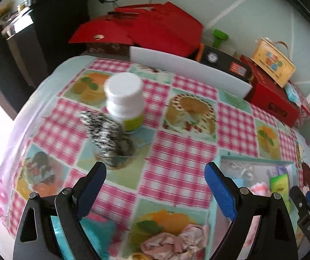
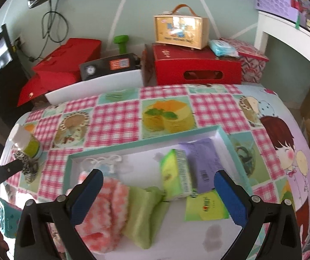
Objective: Organize soft objects
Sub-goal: 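Move both tools back toward the remaining pile of items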
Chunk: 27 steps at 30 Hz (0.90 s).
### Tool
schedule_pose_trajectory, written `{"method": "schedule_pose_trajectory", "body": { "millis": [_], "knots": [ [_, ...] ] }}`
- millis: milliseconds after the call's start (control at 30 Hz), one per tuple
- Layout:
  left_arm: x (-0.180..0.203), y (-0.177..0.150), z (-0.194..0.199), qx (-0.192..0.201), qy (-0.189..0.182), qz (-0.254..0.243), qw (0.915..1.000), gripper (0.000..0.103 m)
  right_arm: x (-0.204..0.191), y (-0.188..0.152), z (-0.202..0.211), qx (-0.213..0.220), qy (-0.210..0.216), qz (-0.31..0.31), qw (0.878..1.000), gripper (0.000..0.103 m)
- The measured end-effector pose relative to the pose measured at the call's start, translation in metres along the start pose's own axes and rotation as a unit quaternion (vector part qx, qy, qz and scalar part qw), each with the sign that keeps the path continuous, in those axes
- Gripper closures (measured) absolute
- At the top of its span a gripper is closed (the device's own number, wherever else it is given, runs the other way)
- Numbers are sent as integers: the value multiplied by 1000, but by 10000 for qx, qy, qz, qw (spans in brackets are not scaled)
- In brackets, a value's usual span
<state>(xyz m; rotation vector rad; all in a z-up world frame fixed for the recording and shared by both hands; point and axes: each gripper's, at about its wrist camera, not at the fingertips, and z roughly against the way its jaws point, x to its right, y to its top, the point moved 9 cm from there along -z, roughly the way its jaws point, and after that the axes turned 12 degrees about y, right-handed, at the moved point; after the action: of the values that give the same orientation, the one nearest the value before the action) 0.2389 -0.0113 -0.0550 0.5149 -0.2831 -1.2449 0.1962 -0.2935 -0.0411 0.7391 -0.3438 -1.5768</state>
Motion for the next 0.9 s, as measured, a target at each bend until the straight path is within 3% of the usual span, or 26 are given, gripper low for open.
{"method": "schedule_pose_trajectory", "body": {
  "millis": [567, 900],
  "knots": [
    [-95, 13, 1, 100, 596, 927, 9939, 11, -88, -15, -10, -135, 750, 683, 9947, 0],
    [-112, 7, 1, 1, 540, 1069, 9928, 11, -133, -33, -19, -409, 1279, 1067, 9852, 0]
  ]
}}
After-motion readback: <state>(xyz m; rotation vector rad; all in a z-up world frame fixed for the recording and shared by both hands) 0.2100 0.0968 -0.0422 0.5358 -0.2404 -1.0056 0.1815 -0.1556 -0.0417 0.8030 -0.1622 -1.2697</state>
